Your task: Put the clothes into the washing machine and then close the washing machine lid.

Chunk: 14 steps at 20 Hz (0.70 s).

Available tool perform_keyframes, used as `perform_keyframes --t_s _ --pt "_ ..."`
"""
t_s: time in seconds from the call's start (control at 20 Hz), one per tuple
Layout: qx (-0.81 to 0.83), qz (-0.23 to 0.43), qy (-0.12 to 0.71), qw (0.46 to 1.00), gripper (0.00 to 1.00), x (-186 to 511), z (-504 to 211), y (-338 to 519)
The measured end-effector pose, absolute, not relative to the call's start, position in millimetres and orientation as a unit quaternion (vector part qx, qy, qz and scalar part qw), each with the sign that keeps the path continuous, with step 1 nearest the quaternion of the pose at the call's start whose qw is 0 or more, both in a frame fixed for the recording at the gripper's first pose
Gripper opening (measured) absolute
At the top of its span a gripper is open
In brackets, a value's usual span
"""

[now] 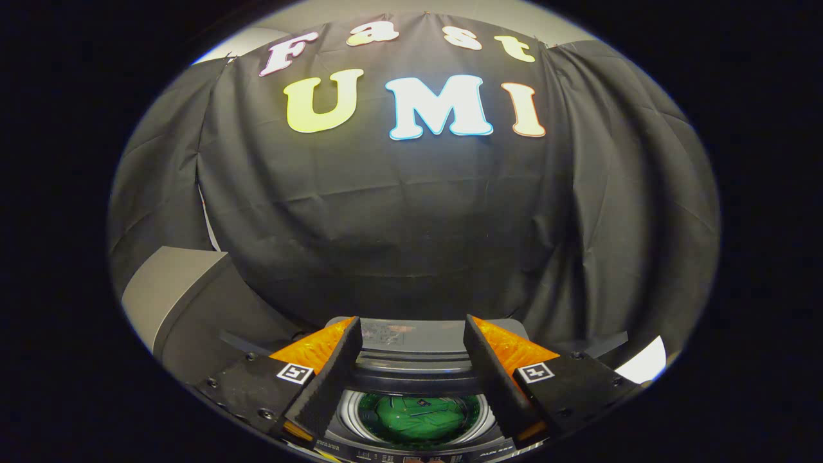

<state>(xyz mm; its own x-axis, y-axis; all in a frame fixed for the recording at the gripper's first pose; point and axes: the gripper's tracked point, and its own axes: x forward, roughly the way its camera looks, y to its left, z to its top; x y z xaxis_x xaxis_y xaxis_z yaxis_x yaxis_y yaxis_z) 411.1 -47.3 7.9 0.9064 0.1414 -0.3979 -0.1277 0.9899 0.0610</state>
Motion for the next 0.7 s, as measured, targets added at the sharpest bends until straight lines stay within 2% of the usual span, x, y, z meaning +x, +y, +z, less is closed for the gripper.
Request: perform_keyframes --t_s 0.1,0.45,0.7 --pt "0.017 0.059 0.210 0.976 0.99 398 -6 -49" --pt "0.050 0.051 0.318 0.945 0.98 337 -118 -36" --pt "0.032 0.072 0.319 0.944 0.98 322 -126 -26"
